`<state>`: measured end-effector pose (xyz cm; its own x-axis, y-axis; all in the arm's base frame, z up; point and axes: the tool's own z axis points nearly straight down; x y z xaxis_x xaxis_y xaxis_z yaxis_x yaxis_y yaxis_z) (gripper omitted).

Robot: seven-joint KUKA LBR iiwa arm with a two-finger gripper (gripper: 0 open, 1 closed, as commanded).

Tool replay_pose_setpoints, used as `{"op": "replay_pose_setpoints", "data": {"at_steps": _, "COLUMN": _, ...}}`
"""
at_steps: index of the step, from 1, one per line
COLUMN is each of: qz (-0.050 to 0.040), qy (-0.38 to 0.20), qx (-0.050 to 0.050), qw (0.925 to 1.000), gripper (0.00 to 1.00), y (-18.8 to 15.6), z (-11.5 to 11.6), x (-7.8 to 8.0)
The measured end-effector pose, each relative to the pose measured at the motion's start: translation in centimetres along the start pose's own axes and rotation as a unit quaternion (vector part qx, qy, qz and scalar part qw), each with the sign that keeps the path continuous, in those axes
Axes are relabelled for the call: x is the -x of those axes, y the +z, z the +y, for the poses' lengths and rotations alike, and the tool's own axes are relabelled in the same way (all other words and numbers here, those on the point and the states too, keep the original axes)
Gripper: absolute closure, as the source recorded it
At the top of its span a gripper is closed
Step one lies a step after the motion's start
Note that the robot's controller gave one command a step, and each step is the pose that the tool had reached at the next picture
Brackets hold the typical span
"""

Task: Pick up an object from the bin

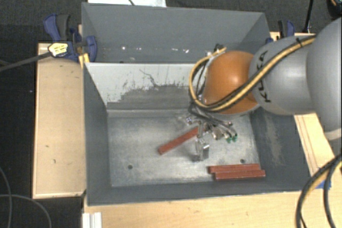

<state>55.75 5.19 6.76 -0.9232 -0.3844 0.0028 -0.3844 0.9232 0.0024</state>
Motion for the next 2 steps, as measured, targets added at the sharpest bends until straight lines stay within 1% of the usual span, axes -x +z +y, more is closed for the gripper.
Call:
{"op": "replay_pose_setpoints", "data": {"at_steps": 1, "qz": -0.0050, "qy": -0.024, "qx": -0.002, "qw": 0.9997, "gripper": 0.00, "y": -3.47, "z": 1.60, "x": 2.07}}
{"op": "replay_pose_setpoints", "data": {"at_steps": 2, "qz": -0.0017, "qy": -0.017, "qx": -0.001, "qw": 0.9998, "gripper": 0.00, "y": -3.29, "z": 1.14, "x": 1.53}}
